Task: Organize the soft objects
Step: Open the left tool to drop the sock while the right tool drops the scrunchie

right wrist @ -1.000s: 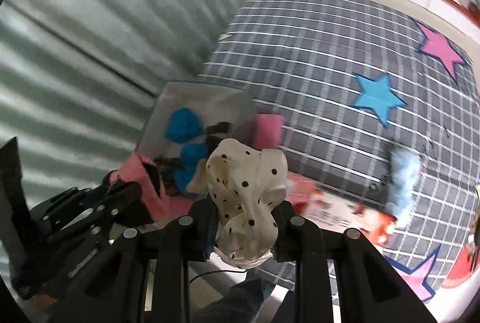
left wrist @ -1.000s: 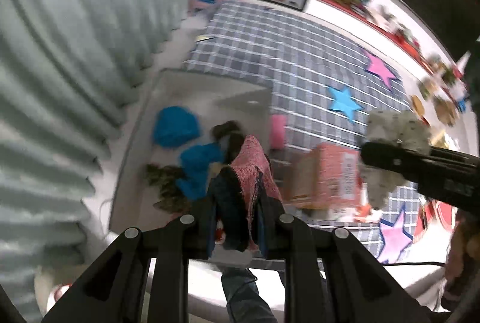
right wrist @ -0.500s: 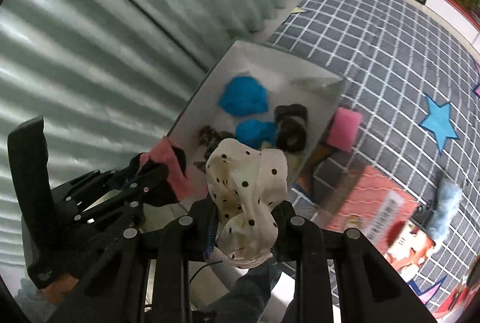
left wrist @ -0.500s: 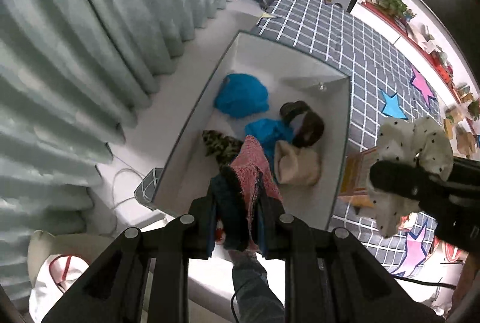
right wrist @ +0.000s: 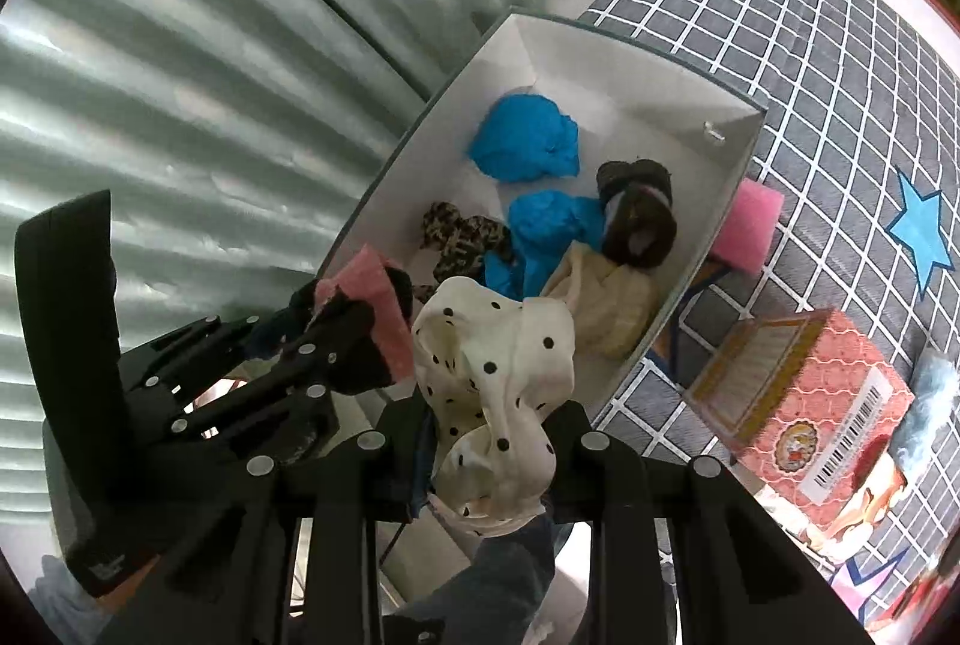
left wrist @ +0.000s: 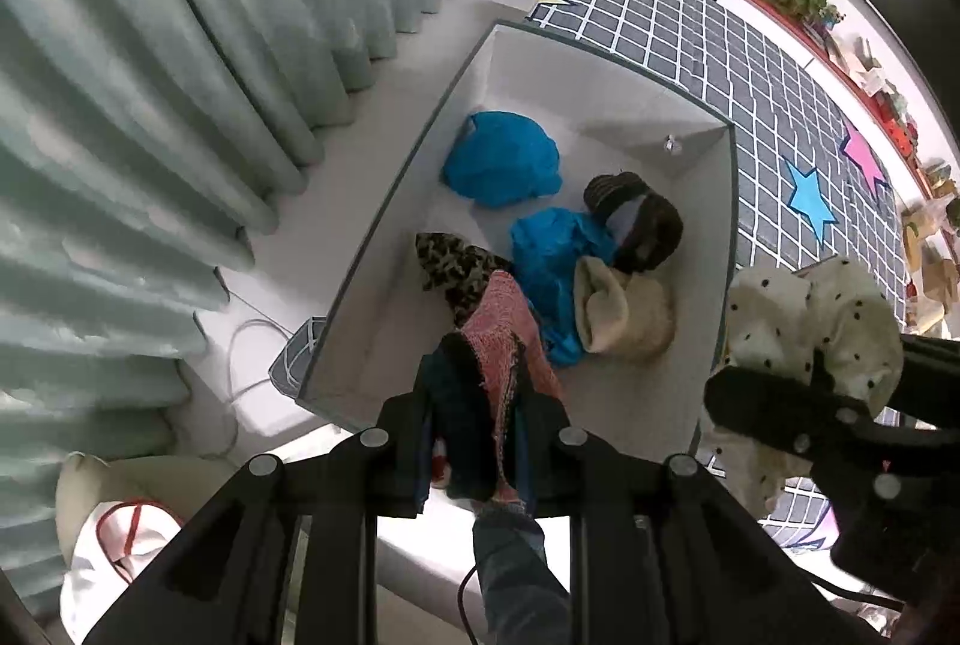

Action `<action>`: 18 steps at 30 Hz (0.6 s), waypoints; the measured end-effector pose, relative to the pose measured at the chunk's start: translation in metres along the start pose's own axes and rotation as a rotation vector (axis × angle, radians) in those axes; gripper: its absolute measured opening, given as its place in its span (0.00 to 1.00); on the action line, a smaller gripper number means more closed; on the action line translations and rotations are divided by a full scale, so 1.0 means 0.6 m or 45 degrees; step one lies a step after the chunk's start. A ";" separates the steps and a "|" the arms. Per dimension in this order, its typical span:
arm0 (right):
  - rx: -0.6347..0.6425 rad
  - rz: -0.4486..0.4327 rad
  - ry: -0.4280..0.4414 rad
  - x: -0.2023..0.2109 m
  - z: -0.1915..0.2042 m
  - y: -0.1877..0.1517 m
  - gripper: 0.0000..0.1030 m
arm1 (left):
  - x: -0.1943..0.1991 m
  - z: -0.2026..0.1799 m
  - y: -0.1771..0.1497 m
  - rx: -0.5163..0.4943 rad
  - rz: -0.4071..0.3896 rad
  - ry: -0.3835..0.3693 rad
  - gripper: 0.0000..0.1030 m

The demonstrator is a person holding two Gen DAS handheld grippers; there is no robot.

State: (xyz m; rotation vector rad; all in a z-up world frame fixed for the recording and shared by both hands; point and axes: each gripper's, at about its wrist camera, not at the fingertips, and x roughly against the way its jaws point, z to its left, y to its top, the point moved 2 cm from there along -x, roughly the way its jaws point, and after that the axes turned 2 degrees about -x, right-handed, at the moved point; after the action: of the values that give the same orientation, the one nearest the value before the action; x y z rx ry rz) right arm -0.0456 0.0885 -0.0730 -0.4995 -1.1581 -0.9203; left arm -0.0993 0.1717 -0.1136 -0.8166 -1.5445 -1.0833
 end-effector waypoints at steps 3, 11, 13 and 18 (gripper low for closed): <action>-0.002 0.006 -0.003 -0.006 -0.002 0.002 0.28 | -0.005 0.000 -0.001 -0.005 0.010 0.003 0.22; -0.025 0.019 -0.004 -0.013 -0.007 0.003 0.28 | -0.019 0.002 -0.003 -0.005 0.041 0.005 0.22; -0.029 0.022 -0.004 -0.015 -0.008 0.003 0.28 | -0.022 0.002 -0.004 -0.003 0.048 0.004 0.22; -0.041 0.027 -0.001 -0.019 -0.010 0.005 0.28 | -0.027 0.001 -0.005 -0.004 0.059 0.004 0.22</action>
State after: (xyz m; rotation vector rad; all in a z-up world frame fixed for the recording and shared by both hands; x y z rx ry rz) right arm -0.0412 0.0896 -0.0854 -0.5372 -1.1384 -0.9218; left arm -0.0982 0.1715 -0.1300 -0.8486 -1.5148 -1.0535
